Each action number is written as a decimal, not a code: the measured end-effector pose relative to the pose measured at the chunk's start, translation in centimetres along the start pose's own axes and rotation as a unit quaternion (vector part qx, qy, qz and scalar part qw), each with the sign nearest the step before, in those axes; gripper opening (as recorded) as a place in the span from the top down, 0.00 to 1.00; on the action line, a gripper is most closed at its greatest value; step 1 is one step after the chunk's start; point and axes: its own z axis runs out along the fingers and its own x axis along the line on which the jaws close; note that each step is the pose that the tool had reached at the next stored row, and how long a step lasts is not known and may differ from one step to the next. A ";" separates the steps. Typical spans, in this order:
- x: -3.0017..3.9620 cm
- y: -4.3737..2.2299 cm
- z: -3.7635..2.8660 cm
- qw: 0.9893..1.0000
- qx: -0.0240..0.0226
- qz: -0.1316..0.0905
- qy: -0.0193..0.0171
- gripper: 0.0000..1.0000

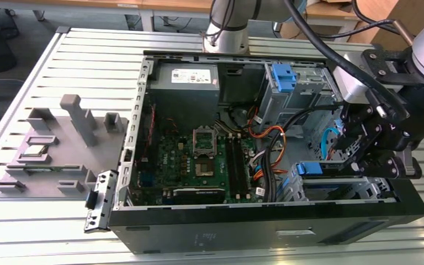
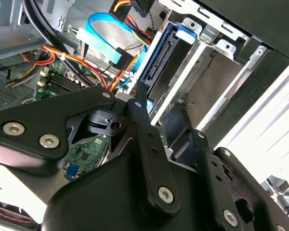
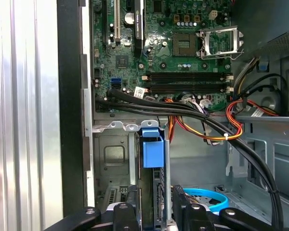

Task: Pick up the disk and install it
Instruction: 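Insert the first disk wire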

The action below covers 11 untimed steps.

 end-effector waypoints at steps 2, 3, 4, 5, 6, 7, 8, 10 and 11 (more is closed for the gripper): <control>-0.02 0.00 -0.17 1.000 0.000 0.000 0.000 0.58; -0.02 0.00 -0.26 1.000 -0.001 0.000 0.000 0.58; -0.03 0.00 -0.35 1.000 -0.001 0.000 0.000 0.58; -0.04 0.00 -0.47 1.000 -0.001 0.000 0.000 0.58; -0.06 0.00 -0.58 1.000 -0.001 0.000 0.000 0.58; -0.07 0.00 -0.73 1.000 -0.002 0.000 0.000 0.58; -0.08 -0.01 -0.86 1.000 -0.002 0.000 0.000 0.58; -0.10 0.00 -1.08 1.000 -0.002 0.000 0.000 0.58; -0.10 -0.01 -1.10 1.000 -0.002 0.000 0.000 0.58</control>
